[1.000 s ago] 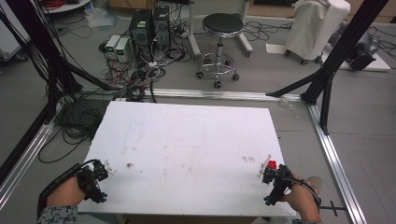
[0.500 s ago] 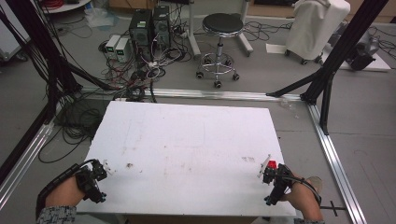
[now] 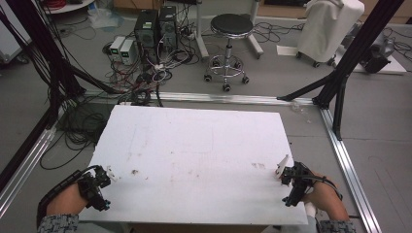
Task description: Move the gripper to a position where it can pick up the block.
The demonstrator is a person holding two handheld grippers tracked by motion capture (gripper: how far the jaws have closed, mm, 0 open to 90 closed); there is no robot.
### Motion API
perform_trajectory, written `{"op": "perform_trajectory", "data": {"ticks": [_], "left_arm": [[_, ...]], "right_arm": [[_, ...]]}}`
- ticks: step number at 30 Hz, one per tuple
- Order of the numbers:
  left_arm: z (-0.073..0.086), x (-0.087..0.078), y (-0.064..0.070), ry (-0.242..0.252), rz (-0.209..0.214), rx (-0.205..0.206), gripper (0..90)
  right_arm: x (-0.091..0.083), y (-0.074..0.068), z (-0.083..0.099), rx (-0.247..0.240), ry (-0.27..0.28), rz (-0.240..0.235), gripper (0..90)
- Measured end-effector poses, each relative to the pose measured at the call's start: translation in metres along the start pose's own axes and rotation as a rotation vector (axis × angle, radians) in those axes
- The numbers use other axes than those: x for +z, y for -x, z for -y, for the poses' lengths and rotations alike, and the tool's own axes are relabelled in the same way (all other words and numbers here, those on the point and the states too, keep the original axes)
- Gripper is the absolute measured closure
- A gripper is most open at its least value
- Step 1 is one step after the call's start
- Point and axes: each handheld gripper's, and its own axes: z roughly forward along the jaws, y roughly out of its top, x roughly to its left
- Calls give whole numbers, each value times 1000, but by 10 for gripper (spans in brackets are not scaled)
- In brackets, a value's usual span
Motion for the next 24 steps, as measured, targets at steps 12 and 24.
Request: {"op": "perform_trajectory", "data": {"ticks": [12,24], "left_arm": [[0,3,0,4,-1,-9,222],[-1,4,0,2,-1,-4,222]], "right_arm": [[-16,23,12,-62,-13,22,43],[-21,45,2,-196,-12,39,43]]}}
